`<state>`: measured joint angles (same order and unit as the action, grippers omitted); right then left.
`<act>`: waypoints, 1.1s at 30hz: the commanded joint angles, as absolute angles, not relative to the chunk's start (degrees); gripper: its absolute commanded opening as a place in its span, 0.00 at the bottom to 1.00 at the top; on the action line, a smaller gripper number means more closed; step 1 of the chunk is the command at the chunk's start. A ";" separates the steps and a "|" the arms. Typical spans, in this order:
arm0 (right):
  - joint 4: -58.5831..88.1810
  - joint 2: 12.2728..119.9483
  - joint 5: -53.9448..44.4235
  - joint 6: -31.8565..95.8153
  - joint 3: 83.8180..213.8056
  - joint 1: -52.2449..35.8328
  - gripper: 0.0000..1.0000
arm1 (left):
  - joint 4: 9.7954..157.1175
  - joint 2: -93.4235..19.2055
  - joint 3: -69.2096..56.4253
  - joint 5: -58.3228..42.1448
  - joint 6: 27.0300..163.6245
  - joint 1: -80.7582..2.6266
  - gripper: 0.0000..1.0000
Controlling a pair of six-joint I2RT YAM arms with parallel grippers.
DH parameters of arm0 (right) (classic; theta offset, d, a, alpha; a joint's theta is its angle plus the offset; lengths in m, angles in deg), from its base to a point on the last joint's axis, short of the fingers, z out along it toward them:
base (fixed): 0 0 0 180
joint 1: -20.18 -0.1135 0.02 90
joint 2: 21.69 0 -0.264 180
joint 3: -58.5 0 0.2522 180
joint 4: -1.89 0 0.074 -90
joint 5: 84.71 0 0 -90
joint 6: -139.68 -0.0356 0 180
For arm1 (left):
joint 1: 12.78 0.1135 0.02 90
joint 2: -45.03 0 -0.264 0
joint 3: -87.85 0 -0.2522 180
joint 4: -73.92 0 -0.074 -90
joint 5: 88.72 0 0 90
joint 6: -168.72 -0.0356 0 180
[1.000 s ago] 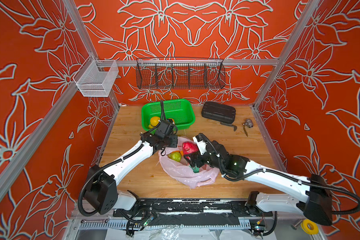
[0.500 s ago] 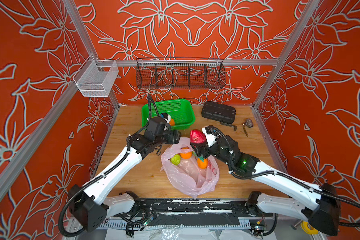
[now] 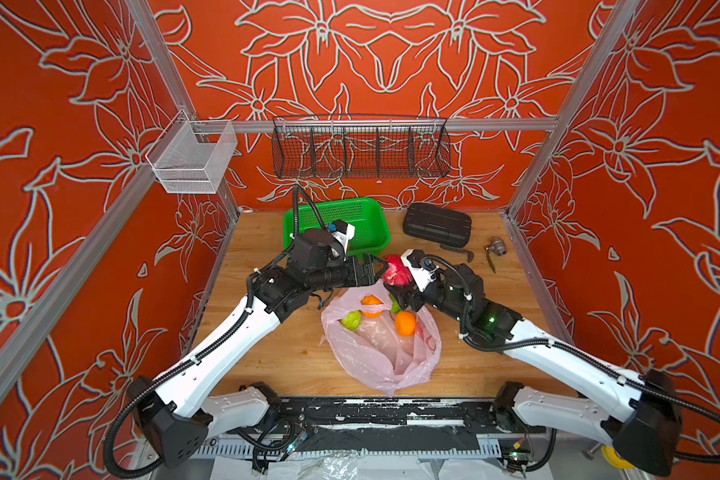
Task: Untie the knot of the plastic bag and take out the fruit
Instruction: 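Pass the dragon fruit to the left gripper and close it on the fruit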
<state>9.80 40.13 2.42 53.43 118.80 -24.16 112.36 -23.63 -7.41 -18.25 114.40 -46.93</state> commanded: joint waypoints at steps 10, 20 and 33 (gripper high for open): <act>1.30 39.59 -2.90 54.74 121.15 -23.87 0.59 | 107.07 -30.57 -4.98 -22.47 113.95 -49.73 0.98; -0.08 39.83 -4.68 54.82 121.13 -23.94 0.60 | 106.66 -33.32 -3.91 -23.55 114.51 -50.66 0.81; 1.32 35.63 -3.61 50.92 119.61 -23.89 0.97 | 108.23 -30.60 -3.55 -18.44 112.02 -50.56 0.62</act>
